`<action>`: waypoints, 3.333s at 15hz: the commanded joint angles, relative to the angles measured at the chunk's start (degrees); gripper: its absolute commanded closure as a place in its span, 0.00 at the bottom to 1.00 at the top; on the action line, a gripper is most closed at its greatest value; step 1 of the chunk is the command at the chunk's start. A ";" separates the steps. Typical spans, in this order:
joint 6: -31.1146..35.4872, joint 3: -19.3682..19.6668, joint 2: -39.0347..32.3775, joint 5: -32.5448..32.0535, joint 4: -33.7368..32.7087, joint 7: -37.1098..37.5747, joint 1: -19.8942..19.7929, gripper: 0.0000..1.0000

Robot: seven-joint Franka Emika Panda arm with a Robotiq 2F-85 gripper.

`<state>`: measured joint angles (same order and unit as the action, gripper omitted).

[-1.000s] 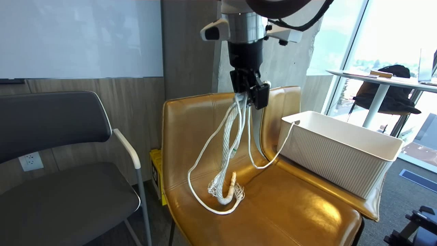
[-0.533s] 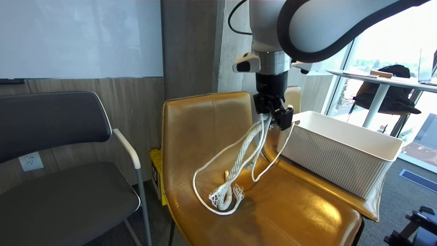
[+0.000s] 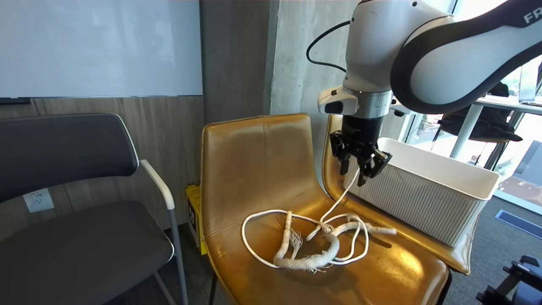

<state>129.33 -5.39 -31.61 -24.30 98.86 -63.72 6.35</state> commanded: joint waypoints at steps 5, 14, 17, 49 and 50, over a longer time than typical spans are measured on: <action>2.72 0.42 0.57 -1.15 -0.54 -11.77 -3.63 0.00; 1.61 4.53 -10.09 -4.66 -11.53 -25.37 -6.29 0.00; 1.58 5.47 -13.48 -4.57 -15.39 -27.98 -6.57 0.00; -6.75 -3.88 -24.42 4.93 -32.71 -17.03 10.20 0.99; -7.02 -4.34 -25.19 5.34 -34.19 -17.15 10.88 0.99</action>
<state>124.64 -8.18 -53.79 -20.86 70.63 -80.59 16.28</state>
